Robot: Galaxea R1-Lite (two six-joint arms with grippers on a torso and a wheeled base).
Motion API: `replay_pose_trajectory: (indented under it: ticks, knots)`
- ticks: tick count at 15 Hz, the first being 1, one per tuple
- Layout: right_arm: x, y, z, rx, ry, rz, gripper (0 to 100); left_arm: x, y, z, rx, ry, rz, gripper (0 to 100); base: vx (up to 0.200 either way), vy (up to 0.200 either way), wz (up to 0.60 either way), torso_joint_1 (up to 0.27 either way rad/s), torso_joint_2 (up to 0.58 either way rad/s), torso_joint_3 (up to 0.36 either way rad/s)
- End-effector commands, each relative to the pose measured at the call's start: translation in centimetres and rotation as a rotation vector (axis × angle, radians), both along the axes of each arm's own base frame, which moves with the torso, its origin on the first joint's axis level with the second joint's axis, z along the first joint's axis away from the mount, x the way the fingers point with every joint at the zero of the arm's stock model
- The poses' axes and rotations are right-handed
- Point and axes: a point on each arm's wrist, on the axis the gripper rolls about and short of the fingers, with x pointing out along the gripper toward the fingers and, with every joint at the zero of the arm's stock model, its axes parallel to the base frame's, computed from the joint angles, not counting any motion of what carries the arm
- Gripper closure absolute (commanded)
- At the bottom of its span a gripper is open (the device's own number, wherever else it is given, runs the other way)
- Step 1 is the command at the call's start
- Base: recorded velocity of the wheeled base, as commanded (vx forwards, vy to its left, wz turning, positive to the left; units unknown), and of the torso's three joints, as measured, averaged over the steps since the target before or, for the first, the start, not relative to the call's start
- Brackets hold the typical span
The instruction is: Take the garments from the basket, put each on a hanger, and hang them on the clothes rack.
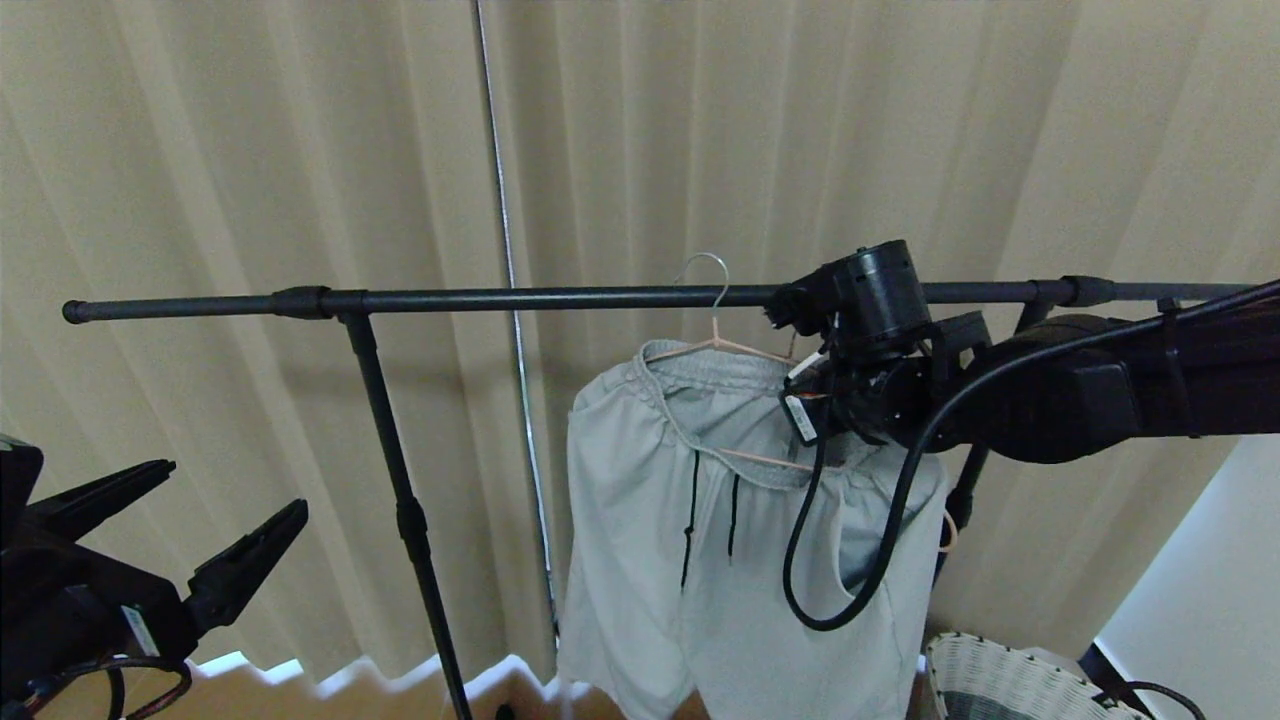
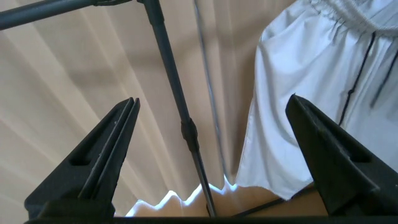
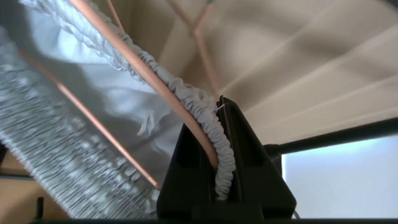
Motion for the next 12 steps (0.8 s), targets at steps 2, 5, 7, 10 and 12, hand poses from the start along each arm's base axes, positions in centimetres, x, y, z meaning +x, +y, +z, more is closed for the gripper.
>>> replay_pose_trajectory:
  ticks: [2, 5, 7, 10, 12]
  knots:
    - [0.0, 0.3, -0.4, -0.017, 0.013, -0.002, 100, 0.0, 0.0, 0.0, 0.000, -0.001, 0.001, 0, 0.000, 0.000, 0.00, 0.000, 0.00, 0.000]
    - [-0.3, 0.7, -0.5, -0.034, 0.016, 0.004, 100, 0.0, 0.0, 0.0, 0.000, -0.001, 0.001, 0, 0.000, 0.000, 0.00, 0.000, 0.00, 0.000]
    - [-0.6, 1.3, -0.4, -0.036, 0.014, 0.022, 100, 0.0, 0.0, 0.0, 0.000, -0.001, 0.001, 0, 0.000, 0.000, 0.00, 0.000, 0.00, 0.000]
    - [-0.5, 2.3, -0.7, -0.043, 0.015, 0.043, 100, 0.0, 0.0, 0.0, 0.000, -0.001, 0.001, 0, 0.000, 0.000, 0.00, 0.000, 0.00, 0.000]
    - [-1.0, 3.2, -0.8, -0.044, 0.014, 0.070, 100, 0.0, 0.0, 0.0, 0.000, -0.001, 0.002, 0, 0.000, 0.000, 0.00, 0.000, 0.00, 0.000]
